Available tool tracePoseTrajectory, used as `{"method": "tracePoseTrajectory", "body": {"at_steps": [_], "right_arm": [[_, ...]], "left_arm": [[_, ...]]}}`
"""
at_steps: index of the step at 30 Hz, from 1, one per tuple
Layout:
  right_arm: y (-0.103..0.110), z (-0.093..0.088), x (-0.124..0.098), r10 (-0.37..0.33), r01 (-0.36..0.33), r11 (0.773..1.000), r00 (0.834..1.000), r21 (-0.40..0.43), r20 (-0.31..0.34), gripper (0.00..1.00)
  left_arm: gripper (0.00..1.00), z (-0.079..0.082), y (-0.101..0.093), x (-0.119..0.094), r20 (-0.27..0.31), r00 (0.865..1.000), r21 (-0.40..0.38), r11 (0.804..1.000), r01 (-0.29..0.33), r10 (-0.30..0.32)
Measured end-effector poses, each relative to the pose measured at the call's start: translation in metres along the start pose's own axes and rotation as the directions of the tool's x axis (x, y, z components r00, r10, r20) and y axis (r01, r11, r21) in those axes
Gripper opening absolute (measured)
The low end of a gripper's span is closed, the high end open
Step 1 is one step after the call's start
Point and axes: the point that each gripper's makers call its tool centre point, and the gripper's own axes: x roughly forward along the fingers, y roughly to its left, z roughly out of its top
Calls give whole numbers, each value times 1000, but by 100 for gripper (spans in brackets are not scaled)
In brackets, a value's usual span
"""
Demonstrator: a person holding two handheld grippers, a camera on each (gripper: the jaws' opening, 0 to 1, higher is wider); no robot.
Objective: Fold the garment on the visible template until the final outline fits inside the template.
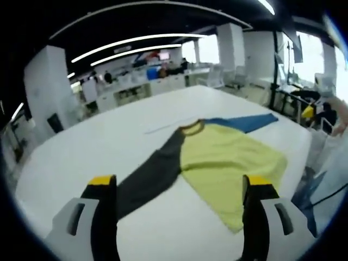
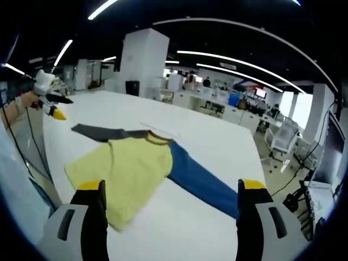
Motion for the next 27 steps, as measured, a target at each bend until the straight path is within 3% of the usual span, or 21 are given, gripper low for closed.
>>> {"method": "tracePoseTrajectory", "body": {"at_steps": [3,13,17,20,27], "right_arm": [[-1,-8,-1,0,0,1000,1000,10,-14,100],[2,-25,-4,-2,3,1000,999,30,-36,100],[8,-33,-3,4,-3,1000,999,22,-51,100],[13,-40,-2,6,-5,1000,998,22,-61,100],[21,-66,-2,-5,10,999,994,43,-105,100]], "left_arm": [[91,-5,-15,0,3,999,-39,998,39,-39],[94,-22,-47,-3,-28,996,-99,992,78,-81],[90,-31,-56,-1,-53,993,-129,987,95,-103],[88,-43,-63,2,-80,991,-167,981,94,-109],[83,-70,-90,6,-116,975,-241,958,158,-190]]}}
